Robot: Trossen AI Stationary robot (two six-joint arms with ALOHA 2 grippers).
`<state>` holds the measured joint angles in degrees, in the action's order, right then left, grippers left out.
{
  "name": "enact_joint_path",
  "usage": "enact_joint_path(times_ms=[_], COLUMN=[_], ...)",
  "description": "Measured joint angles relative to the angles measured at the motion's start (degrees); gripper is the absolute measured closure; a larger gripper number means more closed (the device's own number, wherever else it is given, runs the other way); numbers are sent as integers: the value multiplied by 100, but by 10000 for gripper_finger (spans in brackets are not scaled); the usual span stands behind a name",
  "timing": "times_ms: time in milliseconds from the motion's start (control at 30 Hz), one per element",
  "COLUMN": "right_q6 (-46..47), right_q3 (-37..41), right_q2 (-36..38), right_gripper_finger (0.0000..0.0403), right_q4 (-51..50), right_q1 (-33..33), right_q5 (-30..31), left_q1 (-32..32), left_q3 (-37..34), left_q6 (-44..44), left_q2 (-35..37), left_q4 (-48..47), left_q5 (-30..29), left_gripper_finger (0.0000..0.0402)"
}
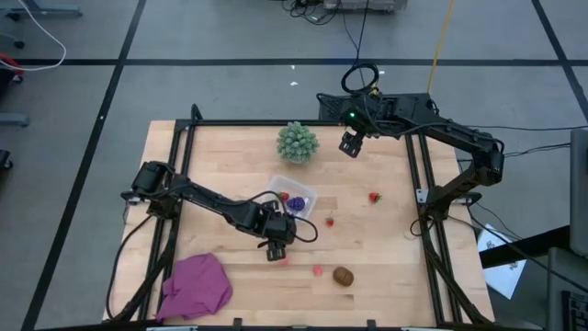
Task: Pick and placing Produce into tupperware
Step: Put the cherry into the transparent bin
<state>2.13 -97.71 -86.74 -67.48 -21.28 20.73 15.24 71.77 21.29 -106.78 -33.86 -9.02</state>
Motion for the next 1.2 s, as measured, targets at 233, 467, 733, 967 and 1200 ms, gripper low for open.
enact_joint_path(times_ms=[233, 467, 733, 967, 1200], right_q6=[15, 17, 20, 22, 20], right_q3=[0, 0, 0, 0, 0], right_q2=[0, 0, 0, 2, 2], right_gripper_finger=[121, 121, 121, 121, 121], right_q4=[-2, -2, -2, -11, 2], right_q1=[0, 0, 0, 0, 0], right_q5=[0, -2, -2, -4, -4], left_q1=[26, 26, -2, -206, -242], left_q3=[0, 0, 0, -10, -1], left_q6=[-1, -108, -174, -252, -279], left_q2=[0, -2, -108, -323, -355], left_q4=[65, 98, 142, 240, 213], left_q5=[-2, -2, 4, 149, 201], left_gripper_finger=[172, 172, 172, 172, 172])
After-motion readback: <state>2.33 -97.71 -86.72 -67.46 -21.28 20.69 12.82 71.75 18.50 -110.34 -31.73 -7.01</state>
